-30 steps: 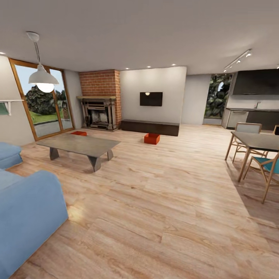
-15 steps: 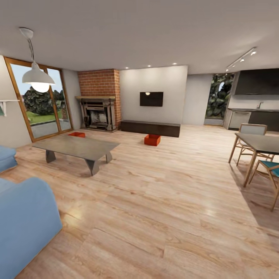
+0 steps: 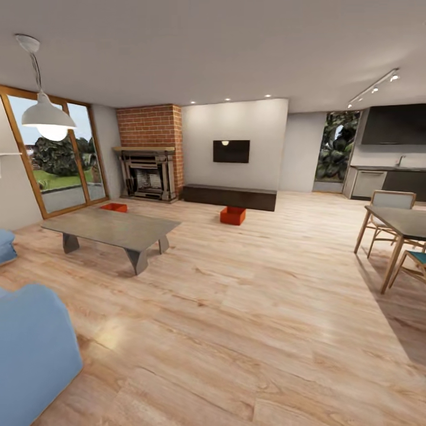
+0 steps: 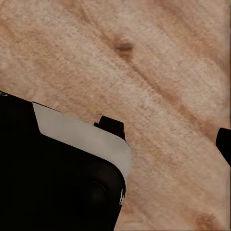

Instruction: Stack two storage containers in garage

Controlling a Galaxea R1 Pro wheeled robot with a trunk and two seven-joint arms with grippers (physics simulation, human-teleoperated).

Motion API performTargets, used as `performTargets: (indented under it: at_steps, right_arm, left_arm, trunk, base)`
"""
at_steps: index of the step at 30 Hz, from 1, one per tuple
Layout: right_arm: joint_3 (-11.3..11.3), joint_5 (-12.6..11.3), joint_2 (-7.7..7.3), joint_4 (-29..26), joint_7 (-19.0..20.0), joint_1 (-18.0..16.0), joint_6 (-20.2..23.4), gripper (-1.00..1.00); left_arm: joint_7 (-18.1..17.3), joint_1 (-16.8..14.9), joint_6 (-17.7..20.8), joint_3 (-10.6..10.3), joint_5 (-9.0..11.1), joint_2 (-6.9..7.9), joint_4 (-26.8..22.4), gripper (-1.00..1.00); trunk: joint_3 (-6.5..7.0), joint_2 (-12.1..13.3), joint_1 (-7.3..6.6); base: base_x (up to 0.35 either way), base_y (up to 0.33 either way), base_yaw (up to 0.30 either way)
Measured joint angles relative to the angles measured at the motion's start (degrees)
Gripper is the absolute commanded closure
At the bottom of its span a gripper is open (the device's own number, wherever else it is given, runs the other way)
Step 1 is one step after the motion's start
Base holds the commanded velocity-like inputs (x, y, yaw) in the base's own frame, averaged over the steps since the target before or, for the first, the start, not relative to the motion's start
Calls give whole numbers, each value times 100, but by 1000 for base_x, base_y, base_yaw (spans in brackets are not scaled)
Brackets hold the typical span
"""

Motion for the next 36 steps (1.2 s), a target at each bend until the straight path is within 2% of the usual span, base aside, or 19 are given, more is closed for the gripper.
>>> performTargets:
  at_steps: [13, 36]
  right_arm:
    - [0, -2, 0, 0, -4, 0, 6, -100]
    - [0, 35, 0, 0, 1, 0, 9, -100]
  left_arm:
    - [0, 0, -8, 0, -2, 0, 0, -100]
    - [0, 0, 18, -6, 1, 0, 1, -100]
  trunk:
    - [0, 0, 0]
    - [0, 0, 0]
  base:
    - [323, 0, -192]
    - [323, 0, -3]
